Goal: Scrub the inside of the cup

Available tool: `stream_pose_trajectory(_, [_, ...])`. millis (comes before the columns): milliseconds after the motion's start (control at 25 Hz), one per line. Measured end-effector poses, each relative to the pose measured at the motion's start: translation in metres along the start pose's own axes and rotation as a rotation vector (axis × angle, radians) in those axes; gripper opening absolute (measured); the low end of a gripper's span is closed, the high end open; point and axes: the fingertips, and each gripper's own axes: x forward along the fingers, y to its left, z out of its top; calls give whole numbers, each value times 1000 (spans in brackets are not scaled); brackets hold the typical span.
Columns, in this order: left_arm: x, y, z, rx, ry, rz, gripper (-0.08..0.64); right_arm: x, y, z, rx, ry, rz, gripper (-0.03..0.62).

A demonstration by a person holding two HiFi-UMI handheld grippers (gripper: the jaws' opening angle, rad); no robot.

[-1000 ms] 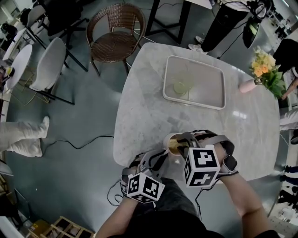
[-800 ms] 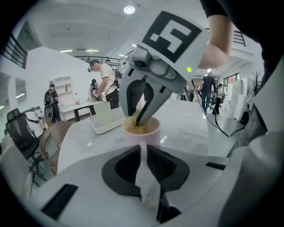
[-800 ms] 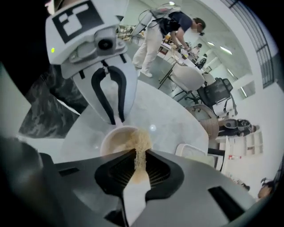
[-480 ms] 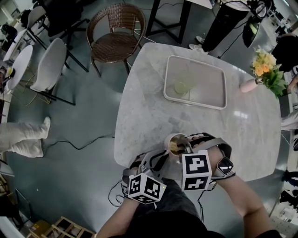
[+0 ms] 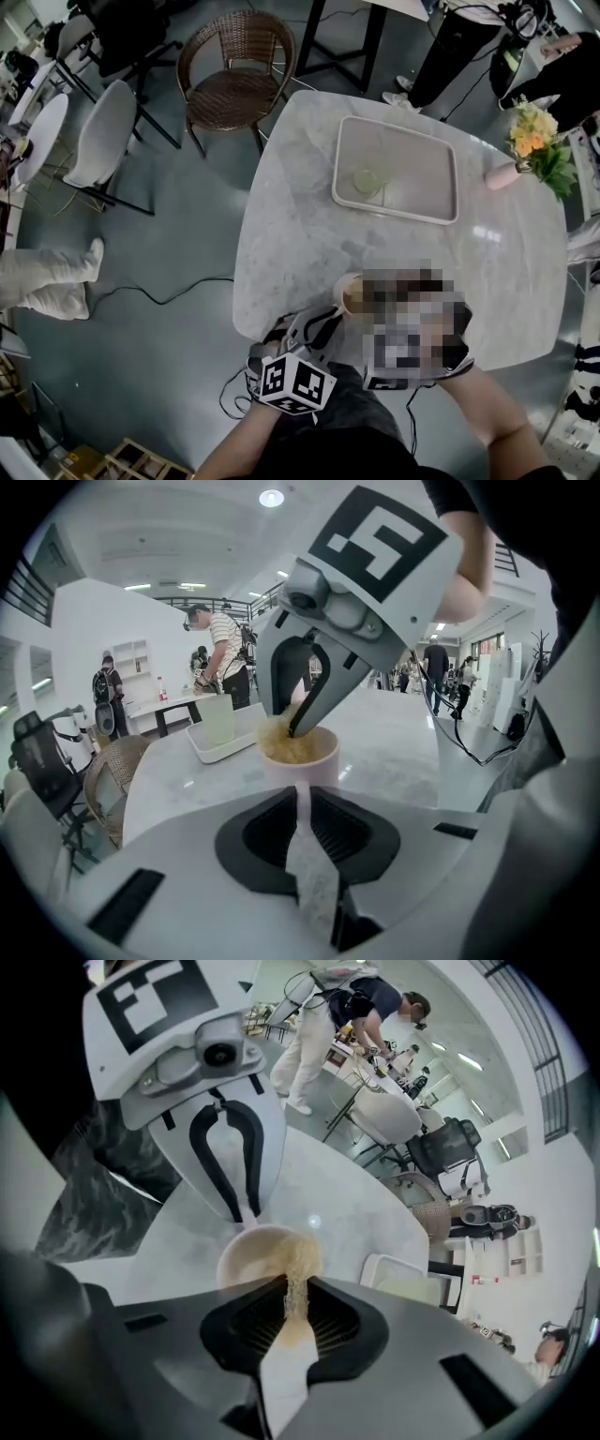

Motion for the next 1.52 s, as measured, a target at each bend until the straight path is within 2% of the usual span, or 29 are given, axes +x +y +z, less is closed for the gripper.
stream_pose_trajectory(200, [0, -3, 2, 10, 8, -9, 57, 16, 27, 3, -20, 23, 116, 66])
stream_pose_trajectory(280, [0, -5, 1, 8, 9, -13, 57, 22, 25, 4, -39, 25, 104, 66])
stream_pose_trajectory(400, [-1, -5, 1, 8, 7, -18, 57, 27, 18, 4, -83, 34, 34, 66])
stream_pose_trajectory(480, [0, -5, 0, 12, 6, -21, 57, 29, 19, 5, -58, 34, 42, 63])
stream_pose_trajectory(520, [0, -4, 0, 10, 6, -21, 57, 29, 22, 5, -25, 29, 78, 63])
stream_pose_trajectory(600, [-1, -4, 0, 3, 7, -19, 57, 28, 29, 8, 61, -4, 203, 63])
stream_pose_trajectory(720, [-1, -2, -1, 10, 14, -13, 57, 18, 38, 15, 184, -100, 391, 63])
stream_pose_trajectory(800, [-1, -1, -2, 21, 17, -13, 57, 7, 42, 17, 256, -166, 467, 63])
stream_pose_trajectory(880, [-1, -1, -2, 28, 17, -15, 57, -6, 41, 18, 310, -211, 493, 63])
stream_pose_trajectory(1000, [-2, -2, -2, 27, 15, -18, 57, -17, 31, 15, 323, -218, 447, 63])
stream_pose_trajectory(1080, [-2, -2, -2, 25, 13, -20, 57, -14, 24, 12, 255, -174, 361, 63])
stream_pose_trajectory(1160, [-2, -3, -1, 24, 10, -25, 57, -4, 19, 8, 109, -103, 240, 63])
stream_pose_trajectory(1280, [-1, -5, -1, 19, -2, -37, 55, 13, 16, 5, -182, 14, 43, 63])
stream_pose_trajectory(1360, [0, -5, -1, 10, -8, -37, 55, 23, 18, 9, -283, 32, -37, 63])
stream_pose_trajectory(1440, [0, -5, -1, 5, -12, -35, 56, 29, 20, 9, -302, 32, -51, 63])
stream_pose_trajectory(1520, [0, -5, -1, 1, -14, -37, 55, 29, 24, 6, -244, 34, 15, 63])
